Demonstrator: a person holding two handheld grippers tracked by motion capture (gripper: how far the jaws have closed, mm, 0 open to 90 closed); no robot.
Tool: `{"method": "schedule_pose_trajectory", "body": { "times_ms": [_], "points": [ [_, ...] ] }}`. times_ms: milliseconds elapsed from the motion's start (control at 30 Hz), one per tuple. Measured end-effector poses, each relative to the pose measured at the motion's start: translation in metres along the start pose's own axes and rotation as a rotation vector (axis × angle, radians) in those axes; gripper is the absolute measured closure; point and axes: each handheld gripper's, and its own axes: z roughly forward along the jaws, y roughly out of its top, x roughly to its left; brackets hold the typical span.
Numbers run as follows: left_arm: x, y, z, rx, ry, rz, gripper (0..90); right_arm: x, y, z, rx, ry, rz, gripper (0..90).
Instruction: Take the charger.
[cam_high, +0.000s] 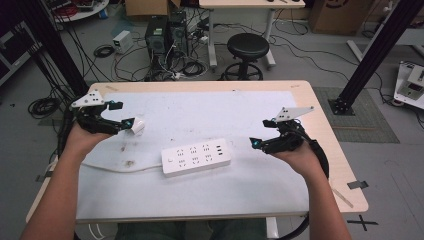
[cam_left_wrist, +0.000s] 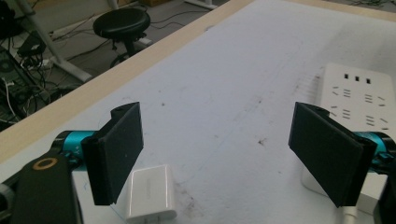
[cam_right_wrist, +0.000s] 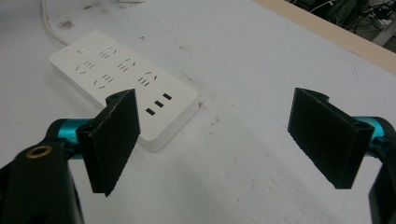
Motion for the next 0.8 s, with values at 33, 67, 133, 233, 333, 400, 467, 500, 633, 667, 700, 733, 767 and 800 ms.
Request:
{"method": "schedule_pose_trajectory", "body": {
  "times_ms": [33,67,133,233,333,400,467,500,633,667,700,733,767,800],
  "points": [
    [0.003,-0.002,0.004,0.007,0.003,-0.001,17.9,0.0,0.0,0.0,0.0,-0.001,-0.003,17.2],
    [0.01,-0.006,0.012,0.023,0.005,-0.019,17.9,-0.001,0.0,0.0,-0.002,-0.002,-0.003,17.1],
    [0.01,-0.006,0.012,0.023,0.005,-0.019,17.9,-0.001,0.0,0.001,0.002,-0.003,0.002,17.1],
    [0.022,-0.015,0.024,0.067,0.031,-0.059,17.9,-0.001,0.0,0.001,0.002,-0.003,0.002,17.1],
    [0.03,-0.023,0.033,0.103,0.047,-0.081,17.9,0.0,0.0,0.004,0.014,-0.008,0.0,17.1],
    [0.03,-0.023,0.033,0.103,0.047,-0.081,17.9,0.0,-0.001,0.005,0.012,-0.009,0.001,17.1],
    [0.037,-0.036,0.048,0.178,0.054,-0.092,17.9,0.0,-0.002,0.009,0.018,-0.003,0.01,17.1],
    [0.038,-0.038,0.05,0.184,0.056,-0.1,17.9,0.0,-0.003,0.01,0.019,-0.002,0.01,17.1],
    [0.043,-0.045,0.056,0.209,0.074,-0.106,17.9,0.001,-0.003,0.011,0.027,-0.003,0.015,17.1],
    [0.044,-0.047,0.058,0.219,0.08,-0.105,17.9,0.001,-0.003,0.012,0.03,-0.001,0.013,17.1],
    [0.044,-0.048,0.059,0.225,0.081,-0.107,17.9,0.001,-0.003,0.013,0.028,0.001,0.012,17.1],
    [0.044,-0.05,0.061,0.229,0.076,-0.115,17.9,0.0,-0.003,0.013,0.029,0.001,0.011,17.1],
    [0.044,-0.05,0.061,0.229,0.076,-0.115,17.9,0.0,-0.003,0.013,0.029,0.001,0.011,17.1],
    [0.044,-0.05,0.061,0.229,0.076,-0.115,17.9,0.001,-0.003,0.013,0.028,0.001,0.017,17.1]
  ]
}}
